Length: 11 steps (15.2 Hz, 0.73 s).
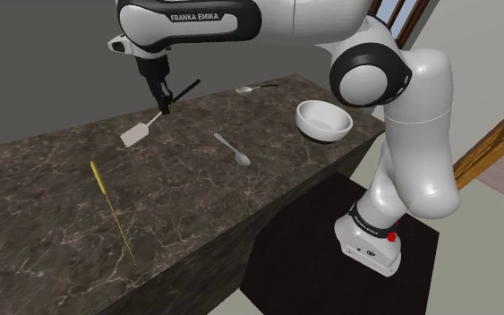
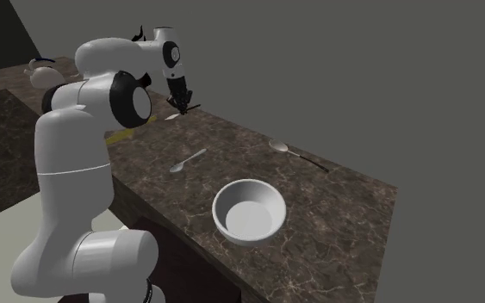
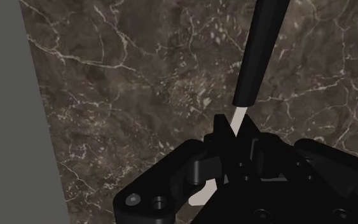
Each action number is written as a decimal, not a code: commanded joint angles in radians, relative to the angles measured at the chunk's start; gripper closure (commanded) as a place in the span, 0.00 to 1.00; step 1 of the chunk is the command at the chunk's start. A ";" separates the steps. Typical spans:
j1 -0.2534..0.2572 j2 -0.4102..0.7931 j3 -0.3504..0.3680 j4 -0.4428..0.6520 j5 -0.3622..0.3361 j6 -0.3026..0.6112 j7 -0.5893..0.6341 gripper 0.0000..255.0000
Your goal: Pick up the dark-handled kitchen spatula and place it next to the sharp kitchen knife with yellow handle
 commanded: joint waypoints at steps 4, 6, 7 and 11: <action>0.010 0.022 0.005 -0.016 0.002 0.037 0.015 1.00; 0.011 0.024 0.006 -0.040 0.003 0.063 0.015 1.00; 0.012 0.026 0.006 -0.051 0.003 0.076 0.015 1.00; 0.014 0.033 0.007 -0.093 0.004 0.125 0.016 1.00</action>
